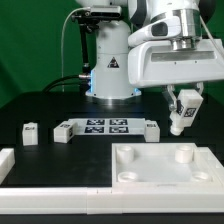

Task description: Assemble one leg

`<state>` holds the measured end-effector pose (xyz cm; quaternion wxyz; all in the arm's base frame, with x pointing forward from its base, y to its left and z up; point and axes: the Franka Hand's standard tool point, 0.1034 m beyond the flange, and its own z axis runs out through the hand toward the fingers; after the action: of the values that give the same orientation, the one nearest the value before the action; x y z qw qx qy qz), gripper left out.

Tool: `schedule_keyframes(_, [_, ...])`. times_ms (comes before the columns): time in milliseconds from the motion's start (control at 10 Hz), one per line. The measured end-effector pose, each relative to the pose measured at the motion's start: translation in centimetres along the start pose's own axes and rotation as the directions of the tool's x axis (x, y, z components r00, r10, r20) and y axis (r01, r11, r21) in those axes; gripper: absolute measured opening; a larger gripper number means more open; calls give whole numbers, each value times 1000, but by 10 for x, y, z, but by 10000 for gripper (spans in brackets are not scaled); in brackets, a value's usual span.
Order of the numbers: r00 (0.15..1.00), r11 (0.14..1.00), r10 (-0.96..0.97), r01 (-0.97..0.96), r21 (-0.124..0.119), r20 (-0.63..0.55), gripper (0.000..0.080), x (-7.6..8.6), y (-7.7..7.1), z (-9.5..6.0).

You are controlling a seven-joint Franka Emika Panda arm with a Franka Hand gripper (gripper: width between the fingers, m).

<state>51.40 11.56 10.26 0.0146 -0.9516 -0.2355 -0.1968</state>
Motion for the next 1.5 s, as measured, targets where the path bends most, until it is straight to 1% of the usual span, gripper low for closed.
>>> schedule_keyframes(100, [1000,1000,7,-7,-2,-10,290,-4,-1,2])
schedule_keyframes(300, [1000,1000,5,-5,0,-6,290,-5,-2,3])
schedule_keyframes(400, [1000,1000,1,-1,5,-1,290,-3,-4,6])
schedule_keyframes(500, [1000,1000,-13,12,28,21,290,15,-11,19])
schedule_keyframes(600, [999,999,-23,22,47,26,290,43,-15,34])
schedule_keyframes(700, [999,998,-24,23,57,22,290,60,-17,43])
schedule_keyframes(800, [998,997,-29,25,76,57,290,70,-19,49])
schedule_keyframes(900, [999,997,-28,27,66,26,290,75,-16,48])
schedule_keyframes(1000, [1000,998,-26,26,57,-2,290,72,-15,48])
schedule_keyframes(1100, [1000,998,-29,29,57,-2,290,71,-15,49])
schedule_keyframes(1200, [994,999,-41,43,22,-101,290,75,-6,46])
schedule_keyframes(1300, [991,1000,-29,30,5,-129,290,63,0,43])
schedule_keyframes(1400, [994,1000,-27,28,9,-101,290,63,4,43])
schedule_keyframes(1500, [993,999,-36,36,-1,-115,290,72,13,41])
